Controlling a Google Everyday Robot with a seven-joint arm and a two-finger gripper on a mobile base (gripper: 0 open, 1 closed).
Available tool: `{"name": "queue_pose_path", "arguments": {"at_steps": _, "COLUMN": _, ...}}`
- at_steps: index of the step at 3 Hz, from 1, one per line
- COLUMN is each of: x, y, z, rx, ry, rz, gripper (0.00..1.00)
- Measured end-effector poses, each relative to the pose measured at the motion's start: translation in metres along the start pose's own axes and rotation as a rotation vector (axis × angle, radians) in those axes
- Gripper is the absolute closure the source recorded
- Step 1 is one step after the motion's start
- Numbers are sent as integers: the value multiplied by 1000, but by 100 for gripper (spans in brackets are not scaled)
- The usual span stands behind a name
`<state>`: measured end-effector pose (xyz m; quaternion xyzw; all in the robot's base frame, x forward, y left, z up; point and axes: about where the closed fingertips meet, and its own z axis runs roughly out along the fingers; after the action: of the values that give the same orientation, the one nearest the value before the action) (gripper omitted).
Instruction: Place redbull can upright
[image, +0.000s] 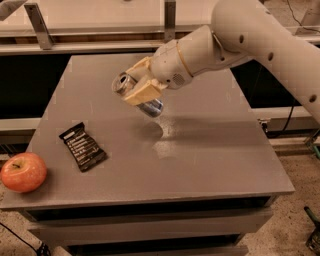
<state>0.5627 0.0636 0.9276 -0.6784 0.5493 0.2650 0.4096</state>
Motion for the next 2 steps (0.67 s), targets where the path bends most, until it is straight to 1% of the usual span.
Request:
{"name": "queue_pose_path", "arguments": {"at_steps": 1, "x": 6, "y": -7, "z": -49, "rx": 109, "ry": -216, "rz": 65, "gripper": 100}}
{"name": "queue_pose_path", "arguments": {"at_steps": 2, "x": 15, "y": -2, "z": -98, "rx": 183, "ry": -291, "rz": 142, "gripper": 100}}
